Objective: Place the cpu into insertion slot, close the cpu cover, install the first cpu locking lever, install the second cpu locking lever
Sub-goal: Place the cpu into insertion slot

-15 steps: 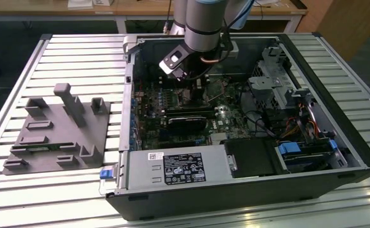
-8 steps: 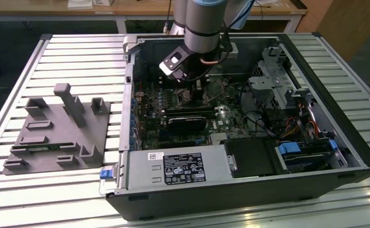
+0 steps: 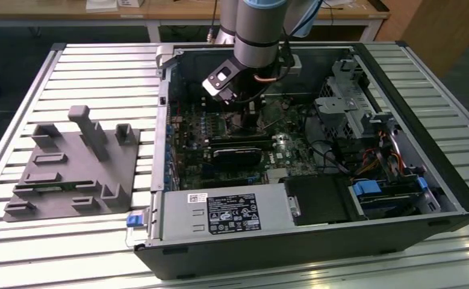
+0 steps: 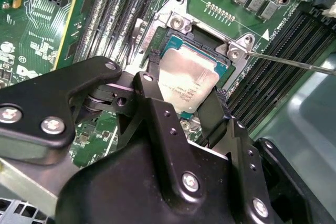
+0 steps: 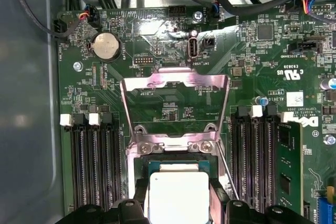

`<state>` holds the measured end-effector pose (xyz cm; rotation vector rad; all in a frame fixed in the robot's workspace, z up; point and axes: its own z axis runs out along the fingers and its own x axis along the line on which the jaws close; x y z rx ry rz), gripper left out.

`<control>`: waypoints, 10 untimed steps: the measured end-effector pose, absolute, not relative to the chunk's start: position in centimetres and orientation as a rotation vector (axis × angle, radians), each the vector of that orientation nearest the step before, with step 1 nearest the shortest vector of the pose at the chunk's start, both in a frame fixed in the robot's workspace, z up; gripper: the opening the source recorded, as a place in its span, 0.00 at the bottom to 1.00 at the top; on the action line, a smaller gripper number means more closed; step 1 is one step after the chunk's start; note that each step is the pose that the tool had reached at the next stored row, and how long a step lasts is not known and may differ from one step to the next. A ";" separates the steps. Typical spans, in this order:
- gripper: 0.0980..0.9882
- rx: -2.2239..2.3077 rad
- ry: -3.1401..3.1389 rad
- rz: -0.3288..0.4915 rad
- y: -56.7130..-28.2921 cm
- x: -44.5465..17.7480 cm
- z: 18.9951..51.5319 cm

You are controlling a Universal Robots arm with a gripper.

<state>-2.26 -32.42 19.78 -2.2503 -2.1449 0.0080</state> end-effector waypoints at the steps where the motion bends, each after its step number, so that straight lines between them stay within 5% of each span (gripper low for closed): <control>1: 0.49 -2.250 -2.145 0.008 -32.4 -2.3 19.7; 10: 0.49 -2.231 -2.166 0.009 -32.3 -2.3 19.4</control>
